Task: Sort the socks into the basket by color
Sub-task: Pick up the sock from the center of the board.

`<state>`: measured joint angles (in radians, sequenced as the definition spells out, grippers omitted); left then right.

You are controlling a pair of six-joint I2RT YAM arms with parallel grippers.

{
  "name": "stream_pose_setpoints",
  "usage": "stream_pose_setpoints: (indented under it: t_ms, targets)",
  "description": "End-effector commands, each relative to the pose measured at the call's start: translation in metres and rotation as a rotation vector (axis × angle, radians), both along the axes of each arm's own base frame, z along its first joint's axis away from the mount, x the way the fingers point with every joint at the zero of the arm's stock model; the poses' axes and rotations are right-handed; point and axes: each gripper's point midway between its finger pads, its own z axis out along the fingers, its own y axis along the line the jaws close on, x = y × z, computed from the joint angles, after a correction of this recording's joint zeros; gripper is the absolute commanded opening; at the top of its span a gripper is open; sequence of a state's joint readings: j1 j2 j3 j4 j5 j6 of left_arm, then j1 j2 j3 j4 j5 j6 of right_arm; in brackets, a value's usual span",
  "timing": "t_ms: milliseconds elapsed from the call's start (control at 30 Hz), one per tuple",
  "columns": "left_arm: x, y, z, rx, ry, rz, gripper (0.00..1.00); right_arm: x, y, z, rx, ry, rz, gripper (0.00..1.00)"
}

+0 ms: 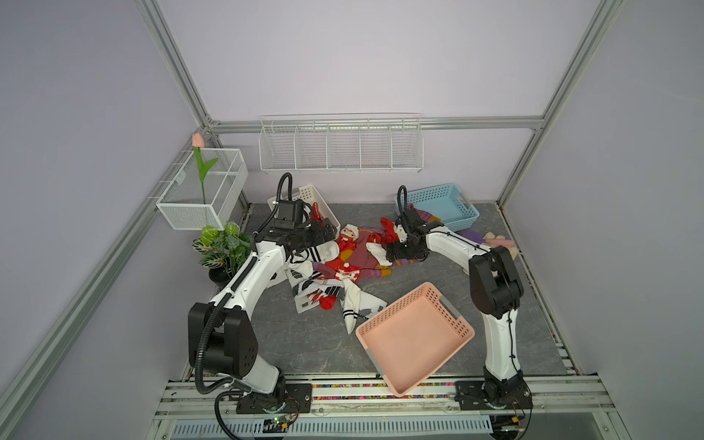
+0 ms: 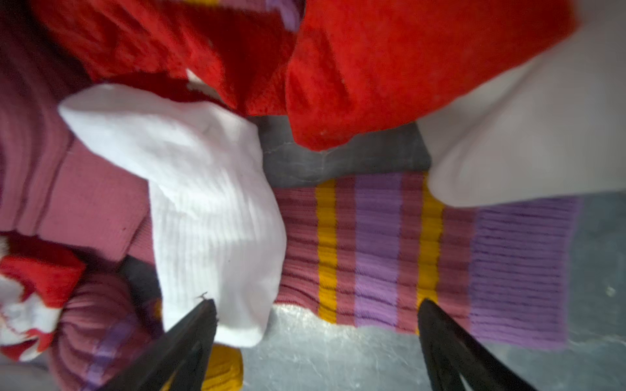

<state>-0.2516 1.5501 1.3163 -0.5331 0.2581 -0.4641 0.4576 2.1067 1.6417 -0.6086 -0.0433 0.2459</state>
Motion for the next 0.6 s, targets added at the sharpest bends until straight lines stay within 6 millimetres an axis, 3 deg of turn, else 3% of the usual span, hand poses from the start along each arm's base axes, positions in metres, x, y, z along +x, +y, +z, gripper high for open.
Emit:
stream_pose_setpoints:
  t_ms: [0,233,567]
  targets:
    - [0.001,-0.002,0.015,0.001,-0.025,0.008,1.0,0.006,-0.014,0.016,-0.016,-0.042,-0.014,0.95]
    - [0.001,-0.008,0.017,-0.001,-0.023,-0.004,1.0,0.009,-0.022,-0.005,-0.102,-0.016,0.003,0.94]
    - [0.003,-0.008,0.02,-0.01,-0.026,0.005,1.0,-0.001,-0.032,-0.052,-0.223,0.03,0.02,0.99]
